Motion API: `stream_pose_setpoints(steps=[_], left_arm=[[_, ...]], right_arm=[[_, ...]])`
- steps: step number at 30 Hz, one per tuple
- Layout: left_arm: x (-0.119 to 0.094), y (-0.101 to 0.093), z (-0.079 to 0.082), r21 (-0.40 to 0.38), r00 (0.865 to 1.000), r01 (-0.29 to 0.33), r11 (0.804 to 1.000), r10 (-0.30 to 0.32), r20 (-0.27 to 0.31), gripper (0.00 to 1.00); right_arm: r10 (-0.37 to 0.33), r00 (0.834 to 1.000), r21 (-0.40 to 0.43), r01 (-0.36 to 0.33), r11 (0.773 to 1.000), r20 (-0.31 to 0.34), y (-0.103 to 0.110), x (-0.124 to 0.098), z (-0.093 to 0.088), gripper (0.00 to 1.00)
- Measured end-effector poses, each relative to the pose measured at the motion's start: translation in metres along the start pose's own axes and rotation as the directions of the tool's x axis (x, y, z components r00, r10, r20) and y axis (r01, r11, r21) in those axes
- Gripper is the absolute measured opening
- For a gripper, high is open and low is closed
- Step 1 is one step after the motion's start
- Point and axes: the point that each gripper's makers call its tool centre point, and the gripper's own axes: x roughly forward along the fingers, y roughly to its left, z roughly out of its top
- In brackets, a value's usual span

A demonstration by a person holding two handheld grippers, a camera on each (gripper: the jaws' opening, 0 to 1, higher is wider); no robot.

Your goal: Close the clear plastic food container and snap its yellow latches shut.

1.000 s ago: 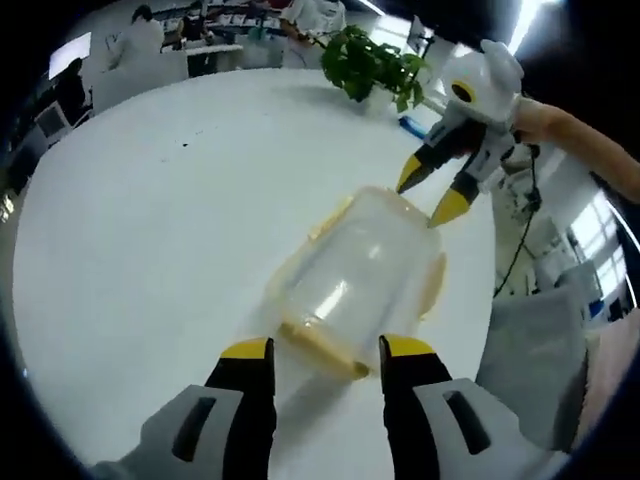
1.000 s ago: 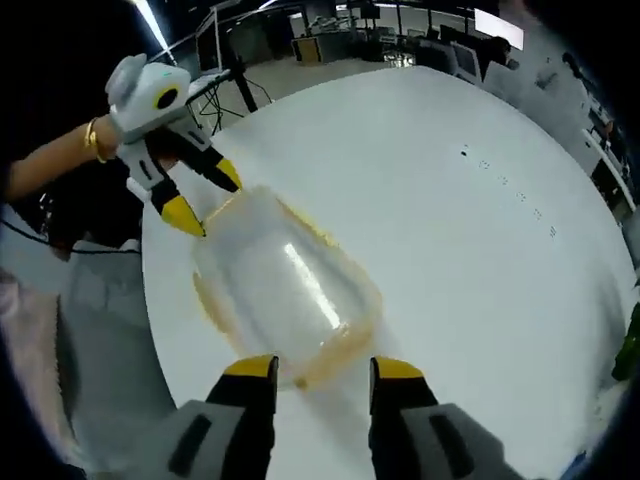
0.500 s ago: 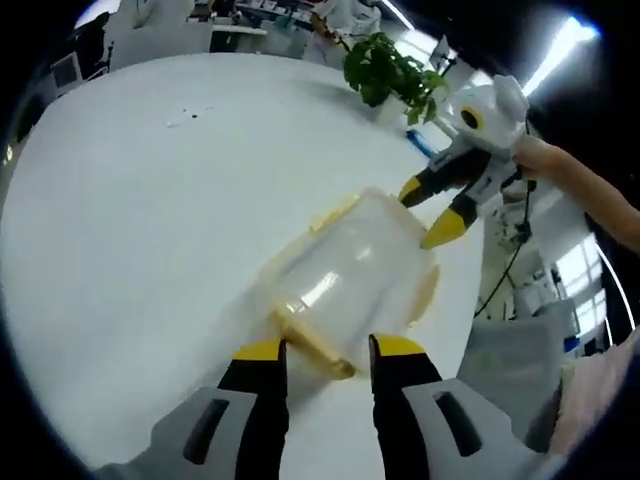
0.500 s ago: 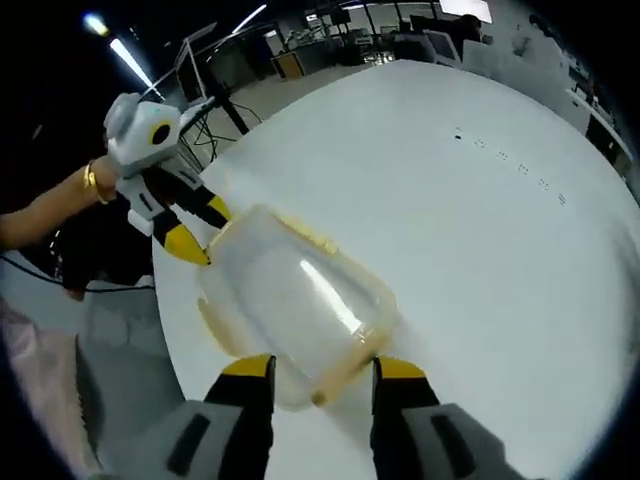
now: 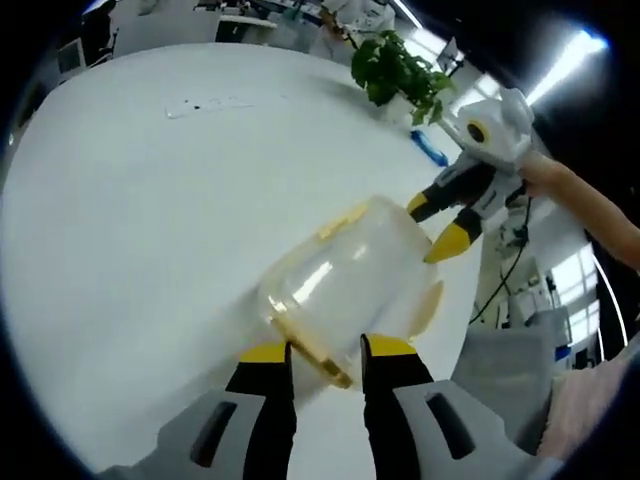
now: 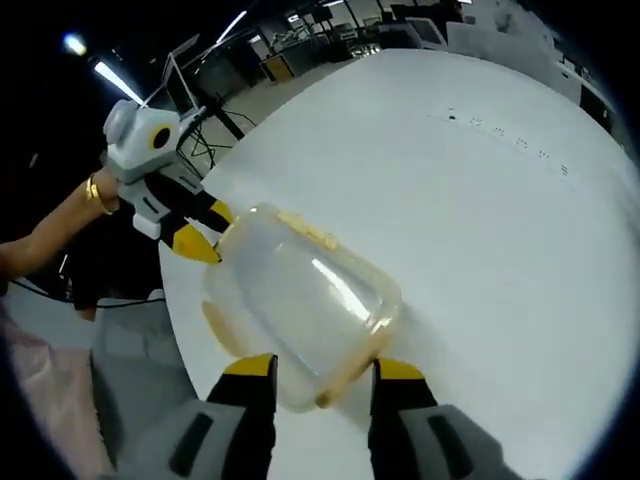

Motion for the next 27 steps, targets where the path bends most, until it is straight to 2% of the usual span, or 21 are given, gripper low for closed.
stream_pose_setpoints(steps=[1, 2, 4, 10, 16, 19, 22, 24, 27], left_arm=[[0.001, 0.001, 0.000, -0.001, 1.000, -0.001, 1.000, 0.001, -0.011, 0.21], [0.000, 0.000, 0.000, -0.006, 1.000, -0.003, 1.000, 0.003, -0.005, 0.21], [0.000, -0.003, 0.003, -0.004, 1.000, 0.011, 1.000, -0.011, 0.008, 0.22], [0.001, -0.005, 0.005, 0.015, 1.000, -0.009, 1.000, 0.009, -0.013, 0.23], [-0.001, -0.004, 0.005, 0.036, 1.000, -0.023, 0.999, 0.024, -0.014, 0.24], [-0.004, -0.002, 0.007, 0.091, 0.998, -0.057, 0.994, 0.057, 0.003, 0.25], [-0.007, 0.001, 0.009, 0.134, 0.997, -0.080, 0.988, 0.079, 0.012, 0.26], [-0.007, 0.001, 0.009, 0.130, 0.997, -0.083, 0.988, 0.083, 0.011, 0.26], [-0.010, 0.000, 0.007, 0.171, 0.996, -0.090, 0.981, 0.090, 0.007, 0.26]], right_arm=[[0.038, 0.999, 0.018, -0.038, 0.999, -0.002, 0.005, -0.001, 0.000, 0.32], [0.025, 1.000, -0.026, -0.025, 0.999, 0.004, 0.002, -0.004, 0.001, 0.32], [0.024, 1.000, -0.020, -0.023, 1.000, 0.012, 0.003, -0.005, 0.000, 0.33], [0.003, 1.000, -0.023, -0.004, 1.000, -0.015, 0.006, 0.000, -0.001, 0.34], [-0.033, 0.999, -0.003, 0.033, 0.999, -0.006, 0.012, 0.003, -0.003, 0.40], [-0.046, 0.998, 0.028, 0.047, 0.998, -0.050, 0.019, 0.009, -0.007, 0.43], [-0.039, 0.998, 0.025, 0.040, 0.999, -0.047, 0.023, 0.010, -0.011, 0.46], [-0.034, 0.999, 0.016, 0.034, 0.999, -0.024, 0.023, 0.009, -0.010, 0.46], [-0.031, 0.999, -0.004, 0.031, 1.000, -0.012, 0.020, 0.007, -0.010, 0.43]])
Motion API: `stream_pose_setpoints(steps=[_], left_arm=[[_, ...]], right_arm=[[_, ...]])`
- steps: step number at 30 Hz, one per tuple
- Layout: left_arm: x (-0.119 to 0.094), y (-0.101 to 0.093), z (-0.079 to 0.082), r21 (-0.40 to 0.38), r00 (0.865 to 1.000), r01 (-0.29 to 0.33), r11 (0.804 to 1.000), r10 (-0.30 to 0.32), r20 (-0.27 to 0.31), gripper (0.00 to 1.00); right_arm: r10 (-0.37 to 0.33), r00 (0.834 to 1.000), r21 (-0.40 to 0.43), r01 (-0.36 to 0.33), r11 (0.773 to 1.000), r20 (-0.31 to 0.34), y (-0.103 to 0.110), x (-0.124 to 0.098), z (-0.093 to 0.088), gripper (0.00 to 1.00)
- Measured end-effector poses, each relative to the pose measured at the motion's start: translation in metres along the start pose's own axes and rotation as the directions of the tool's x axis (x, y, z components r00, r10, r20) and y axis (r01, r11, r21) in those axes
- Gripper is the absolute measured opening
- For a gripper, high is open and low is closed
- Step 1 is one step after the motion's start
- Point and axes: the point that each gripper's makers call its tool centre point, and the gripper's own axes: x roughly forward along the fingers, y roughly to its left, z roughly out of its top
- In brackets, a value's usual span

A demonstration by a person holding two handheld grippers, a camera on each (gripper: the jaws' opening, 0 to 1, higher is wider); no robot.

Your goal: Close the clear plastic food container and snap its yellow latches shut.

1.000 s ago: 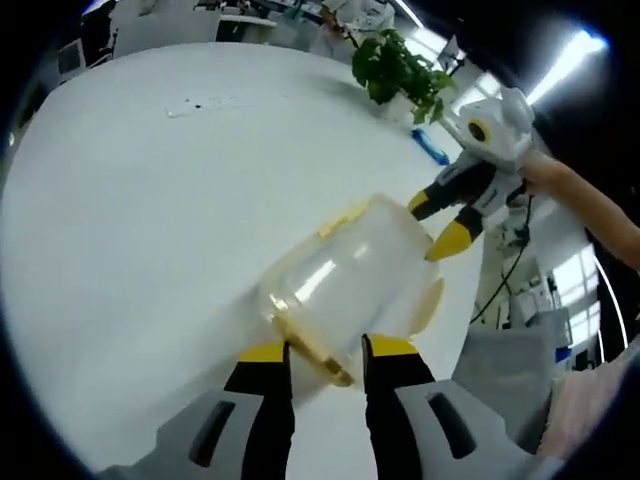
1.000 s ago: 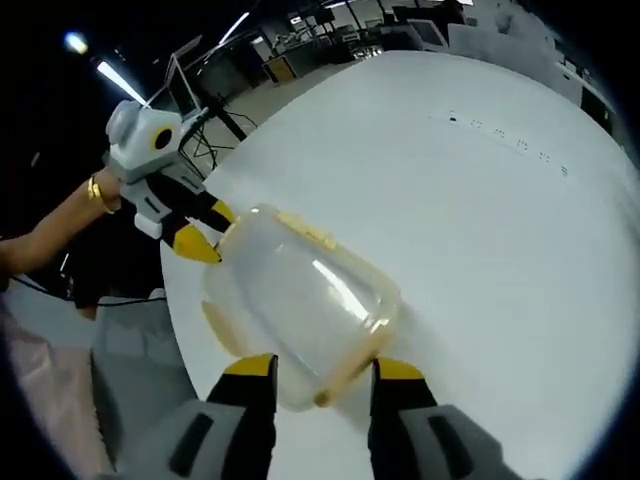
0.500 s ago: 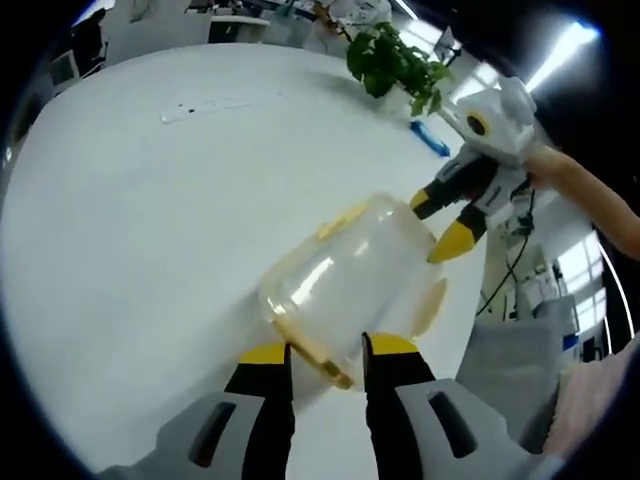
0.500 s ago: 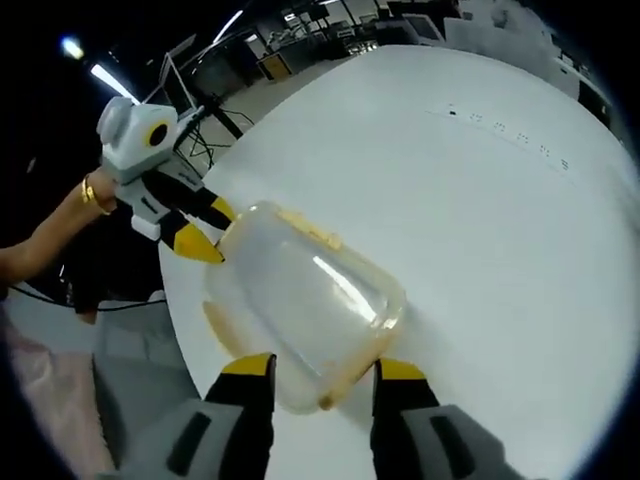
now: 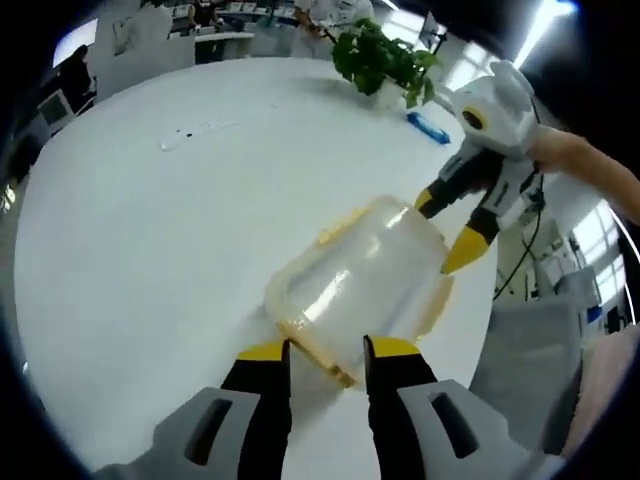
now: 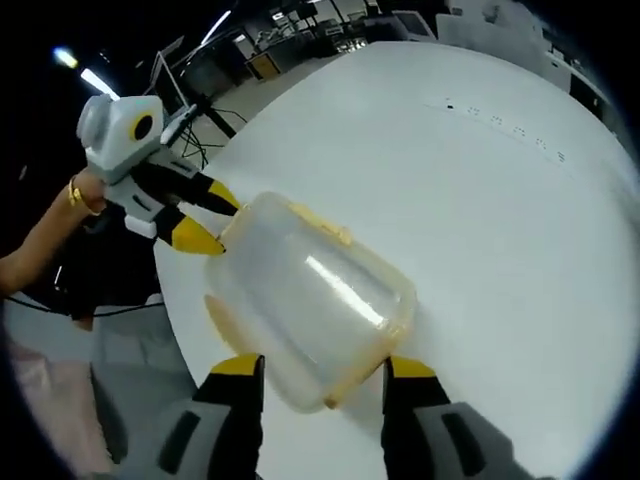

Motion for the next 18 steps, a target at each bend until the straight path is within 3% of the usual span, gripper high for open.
stream_pose_setpoints(steps=[2, 4, 9, 13, 18], left_arm=[[-0.003, 0.008, 0.003, 0.076, 0.998, -0.067, 0.995, 0.067, 0.012, 0.28], [-0.007, 0.008, 0.005, 0.156, 0.996, -0.094, 0.983, 0.092, 0.016, 0.32], [-0.016, 0.004, 0.026, 0.147, 0.990, -0.114, 0.983, 0.100, 0.096, 0.32], [-0.016, -0.003, 0.039, 0.159, 0.983, -0.124, 0.979, 0.100, 0.151, 0.26], [-0.011, -0.012, 0.042, 0.168, 0.981, -0.120, 0.978, 0.091, 0.172, 0.25]], right_arm=[[-0.036, 0.999, -0.064, 0.037, 0.997, 0.013, -0.007, -0.006, 0.003, 0.41], [-0.069, 0.997, -0.096, 0.073, 0.993, 0.042, -0.012, -0.012, 0.009, 0.41], [-0.101, 0.990, -0.123, 0.112, 0.986, 0.094, -0.017, -0.025, 0.024, 0.41], [-0.027, 0.985, -0.131, 0.050, 0.990, 0.171, 0.001, -0.024, 0.040, 0.40], [0.014, 0.981, -0.164, 0.018, 0.986, 0.192, 0.020, -0.019, 0.051, 0.38]])
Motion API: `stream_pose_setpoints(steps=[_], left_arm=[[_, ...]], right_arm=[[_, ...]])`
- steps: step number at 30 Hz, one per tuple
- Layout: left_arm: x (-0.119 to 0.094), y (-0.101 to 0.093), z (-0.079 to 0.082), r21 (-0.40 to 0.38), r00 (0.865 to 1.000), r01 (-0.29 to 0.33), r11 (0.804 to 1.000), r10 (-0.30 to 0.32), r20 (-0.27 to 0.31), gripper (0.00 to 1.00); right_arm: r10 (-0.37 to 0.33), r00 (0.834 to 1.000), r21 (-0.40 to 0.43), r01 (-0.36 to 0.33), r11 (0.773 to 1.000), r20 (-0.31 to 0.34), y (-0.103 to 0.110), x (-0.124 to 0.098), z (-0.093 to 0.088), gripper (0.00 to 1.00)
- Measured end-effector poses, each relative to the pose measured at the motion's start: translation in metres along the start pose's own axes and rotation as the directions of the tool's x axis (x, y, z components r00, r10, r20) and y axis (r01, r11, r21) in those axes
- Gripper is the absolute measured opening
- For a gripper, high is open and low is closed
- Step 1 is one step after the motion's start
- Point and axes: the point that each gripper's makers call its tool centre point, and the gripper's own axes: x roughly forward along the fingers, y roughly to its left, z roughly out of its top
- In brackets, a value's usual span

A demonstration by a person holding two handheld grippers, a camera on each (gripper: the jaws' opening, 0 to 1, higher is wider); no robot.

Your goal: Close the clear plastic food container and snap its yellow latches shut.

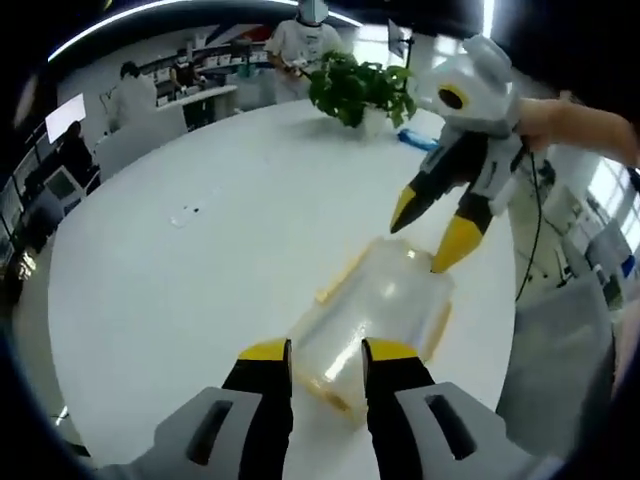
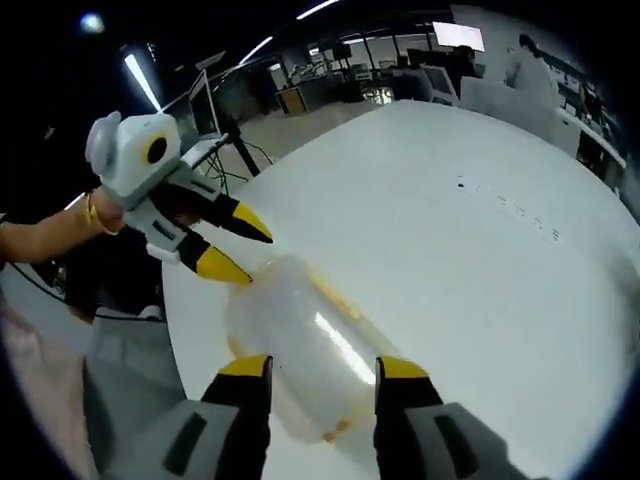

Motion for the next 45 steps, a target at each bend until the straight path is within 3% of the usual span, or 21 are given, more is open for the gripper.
stream_pose_setpoints(steps=[7, 10, 16, 20, 24, 27, 31, 34, 40, 43, 45], left_arm=[[0.013, -0.015, 0.001, 0.032, 0.999, -0.007, 0.999, 0.006, 0.034, 0.29], [0.018, -0.019, -0.001, 0.072, 1.000, 0.000, 0.997, -0.001, 0.017, 0.29], [0.021, -0.035, -0.005, 0.091, 0.998, 0.055, 0.994, -0.056, 0.009, 0.34], [0.019, -0.049, -0.008, 0.128, 0.995, 0.095, 0.987, -0.095, -0.001, 0.37], [0.020, -0.054, -0.013, 0.189, 0.996, 0.093, 0.978, -0.092, -0.012, 0.44], [0.021, -0.059, -0.012, 0.193, 0.992, 0.120, 0.974, -0.126, 0.017, 0.53], [0.021, -0.061, -0.015, 0.232, 0.993, 0.111, 0.966, -0.119, 0.019, 0.61], [0.022, -0.058, -0.015, 0.253, 0.994, 0.091, 0.963, -0.102, 0.029, 0.62], [0.028, -0.058, -0.023, 0.352, 0.997, 0.065, 0.934, -0.072, 0.009, 0.60], [0.031, -0.056, -0.026, 0.469, 1.000, 0.021, 0.883, -0.022, -0.004, 0.52], [0.033, -0.060, -0.028, 0.495, 0.999, 0.032, 0.868, -0.029, -0.013, 0.49]], right_arm=[[0.024, 0.999, -0.047, -0.023, 0.999, 0.026, 0.011, 0.016, 0.016, 0.36], [0.037, 0.999, -0.064, -0.036, 0.997, 0.016, 0.014, 0.020, 0.019, 0.36], [0.029, 1.000, -0.079, -0.029, 0.996, 0.004, 0.010, 0.027, 0.022, 0.36], [0.019, 1.000, -0.098, -0.021, 0.995, -0.018, 0.006, 0.031, 0.023, 0.39], [0.019, 0.999, -0.134, -0.025, 0.991, -0.048, 0.005, 0.034, 0.024, 0.40], [0.042, 0.996, -0.169, -0.054, 0.984, -0.078, 0.008, 0.035, 0.024, 0.43], [0.040, 0.993, -0.195, -0.060, 0.979, -0.108, 0.005, 0.037, 0.026, 0.45], [0.031, 0.991, -0.219, -0.058, 0.974, -0.127, 0.002, 0.040, 0.028, 0.47], [0.045, 0.978, -0.267, -0.100, 0.958, -0.203, 0.000, 0.051, 0.025, 0.47], [0.042, 0.961, -0.312, -0.129, 0.941, -0.272, -0.002, 0.056, 0.015, 0.46], [0.039, 0.953, -0.328, -0.141, 0.934, -0.300, -0.002, 0.060, 0.010, 0.46]])
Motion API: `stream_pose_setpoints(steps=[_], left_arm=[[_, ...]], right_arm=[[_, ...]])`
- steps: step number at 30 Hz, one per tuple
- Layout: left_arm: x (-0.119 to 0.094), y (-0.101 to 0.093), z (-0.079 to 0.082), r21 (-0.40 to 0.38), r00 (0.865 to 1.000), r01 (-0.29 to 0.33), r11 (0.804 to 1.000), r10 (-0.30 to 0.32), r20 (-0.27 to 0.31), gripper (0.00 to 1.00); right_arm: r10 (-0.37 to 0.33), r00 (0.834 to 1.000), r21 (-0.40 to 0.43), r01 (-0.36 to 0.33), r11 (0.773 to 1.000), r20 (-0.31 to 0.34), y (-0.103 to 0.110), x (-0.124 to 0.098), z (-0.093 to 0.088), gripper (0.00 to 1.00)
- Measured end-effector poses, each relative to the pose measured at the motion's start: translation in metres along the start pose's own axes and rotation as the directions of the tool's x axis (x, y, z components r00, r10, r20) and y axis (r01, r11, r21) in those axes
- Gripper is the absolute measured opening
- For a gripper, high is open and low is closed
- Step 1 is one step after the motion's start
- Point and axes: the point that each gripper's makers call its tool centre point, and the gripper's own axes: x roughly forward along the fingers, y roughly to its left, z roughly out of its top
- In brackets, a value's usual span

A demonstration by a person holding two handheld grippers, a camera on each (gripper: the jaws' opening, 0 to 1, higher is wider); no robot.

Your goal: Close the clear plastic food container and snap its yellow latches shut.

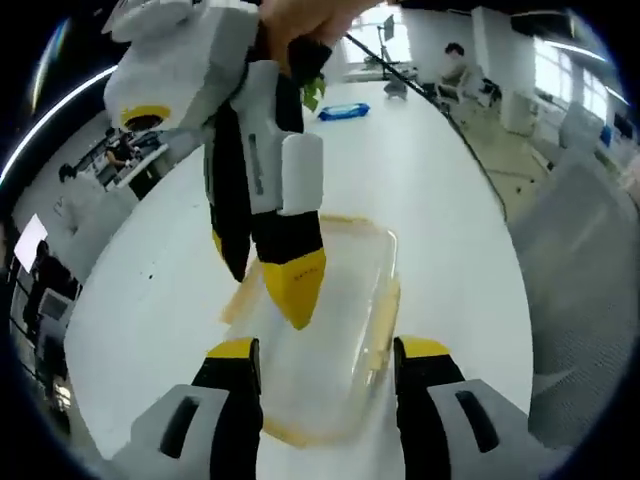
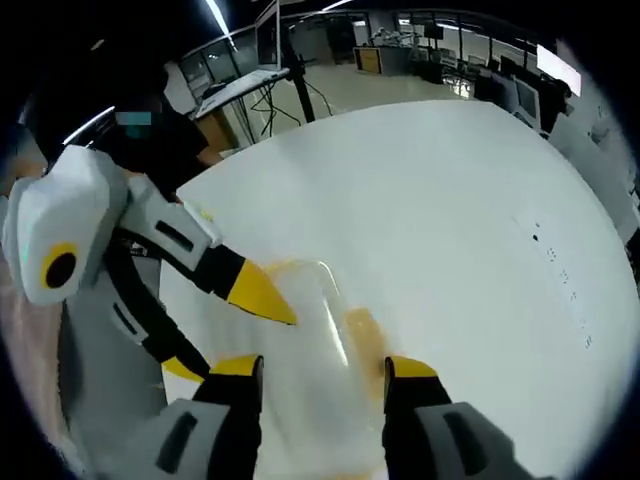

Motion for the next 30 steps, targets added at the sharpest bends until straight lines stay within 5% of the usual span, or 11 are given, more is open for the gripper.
stream_pose_setpoints(steps=[8, 23, 30], left_arm=[[0.0036, -0.0006, 0.0011, 0.096, 1.000, -0.006, 0.995, 0.007, -0.013, 0.48], [0.0046, 0.0019, 0.0003, 0.055, 0.999, 0.001, 0.998, 0.001, -0.045, 0.44], [0.0043, 0.0021, -0.0013, 0.039, 1.000, -0.017, 0.999, 0.018, -0.020, 0.43]], right_arm=[[0.062, 0.997, 0.025, -0.061, 0.998, -0.044, -0.0016, 0.0022, 0.0044, 0.44], [0.098, 0.979, 0.011, -0.097, 0.995, -0.180, -0.0004, 0.0062, 0.0031, 0.41], [0.131, 0.974, 0.029, -0.128, 0.991, -0.183, 0.0002, 0.0069, 0.0014, 0.40]])
